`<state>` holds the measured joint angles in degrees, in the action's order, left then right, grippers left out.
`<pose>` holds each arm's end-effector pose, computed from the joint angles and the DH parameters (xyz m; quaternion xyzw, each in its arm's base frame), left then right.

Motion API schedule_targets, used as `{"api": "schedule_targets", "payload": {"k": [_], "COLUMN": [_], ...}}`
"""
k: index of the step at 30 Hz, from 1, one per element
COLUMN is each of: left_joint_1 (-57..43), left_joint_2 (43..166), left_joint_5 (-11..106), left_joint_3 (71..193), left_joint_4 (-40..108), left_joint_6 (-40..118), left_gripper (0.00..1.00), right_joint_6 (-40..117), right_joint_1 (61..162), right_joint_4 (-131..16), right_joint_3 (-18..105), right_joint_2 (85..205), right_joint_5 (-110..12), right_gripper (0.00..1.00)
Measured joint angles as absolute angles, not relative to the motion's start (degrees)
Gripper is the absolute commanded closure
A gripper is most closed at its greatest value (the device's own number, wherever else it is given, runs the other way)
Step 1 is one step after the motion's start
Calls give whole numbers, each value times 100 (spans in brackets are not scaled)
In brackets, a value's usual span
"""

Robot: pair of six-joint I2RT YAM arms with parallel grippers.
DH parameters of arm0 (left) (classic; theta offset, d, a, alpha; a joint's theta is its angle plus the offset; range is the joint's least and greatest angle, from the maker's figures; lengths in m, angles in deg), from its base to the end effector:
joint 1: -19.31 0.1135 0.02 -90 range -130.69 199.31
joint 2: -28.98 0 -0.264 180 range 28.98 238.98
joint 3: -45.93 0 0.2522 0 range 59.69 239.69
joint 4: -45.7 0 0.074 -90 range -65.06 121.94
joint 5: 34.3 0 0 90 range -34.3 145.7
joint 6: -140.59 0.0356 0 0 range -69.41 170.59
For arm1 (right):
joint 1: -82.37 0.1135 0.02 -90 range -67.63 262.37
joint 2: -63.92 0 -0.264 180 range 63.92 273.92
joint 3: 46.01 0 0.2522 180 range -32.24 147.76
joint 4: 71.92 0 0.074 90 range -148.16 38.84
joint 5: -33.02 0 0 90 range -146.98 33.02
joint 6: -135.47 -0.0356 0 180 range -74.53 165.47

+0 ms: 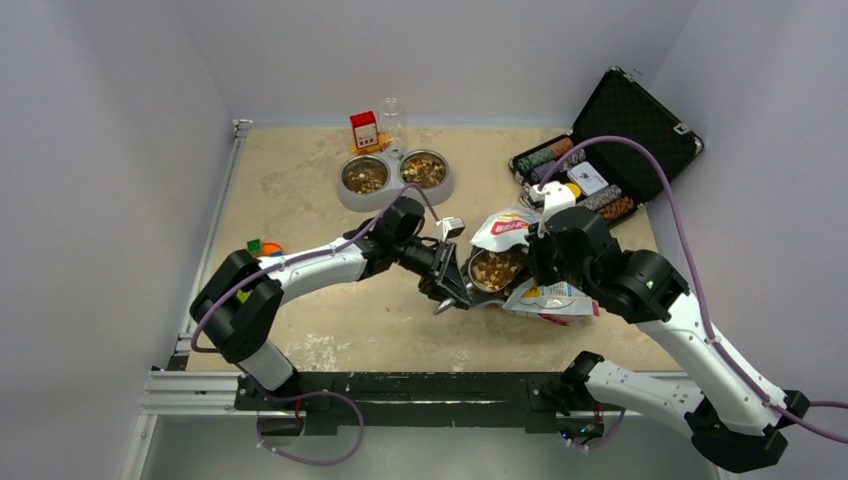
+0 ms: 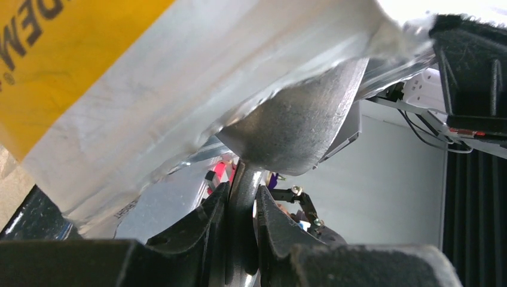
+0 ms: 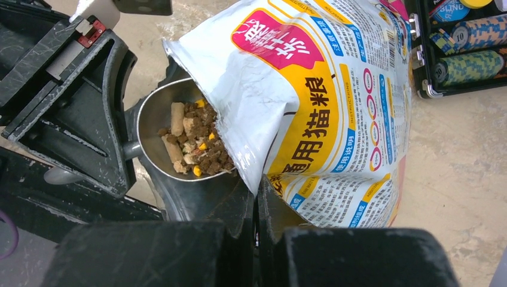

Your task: Serve the pet food

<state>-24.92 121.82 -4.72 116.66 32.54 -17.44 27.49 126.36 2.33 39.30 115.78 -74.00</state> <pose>0.2231 -0.2604 0.2294 -0.0681 -0.7987 0.5789 0.1497 0.1146 0.0961 0.3896 -0.1423 0.8900 0.0966 0.4222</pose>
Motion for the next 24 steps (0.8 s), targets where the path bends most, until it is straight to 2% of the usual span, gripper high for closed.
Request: {"api": "schedule_targets", "payload": {"k": [6,24], "left_joint_1": [-2407,-2350], "left_joint_2": [11931,10134], "left_joint_5": [-507,-599], "left_joint_3": [11504,10693], "left_joint_4": [2885,1978], "left_joint_6": [-1629,-1583], "left_gripper": [100,100], "right_joint_6": [2658,2057], "right_joint_1": [12599,12487], "right_joint_4": [255,220], "right_joint_3": [3928,3957], "right_joint_2": [11523,11831], "right_joint_5": [-7548,-7900], "right_gripper": [100,100]}}
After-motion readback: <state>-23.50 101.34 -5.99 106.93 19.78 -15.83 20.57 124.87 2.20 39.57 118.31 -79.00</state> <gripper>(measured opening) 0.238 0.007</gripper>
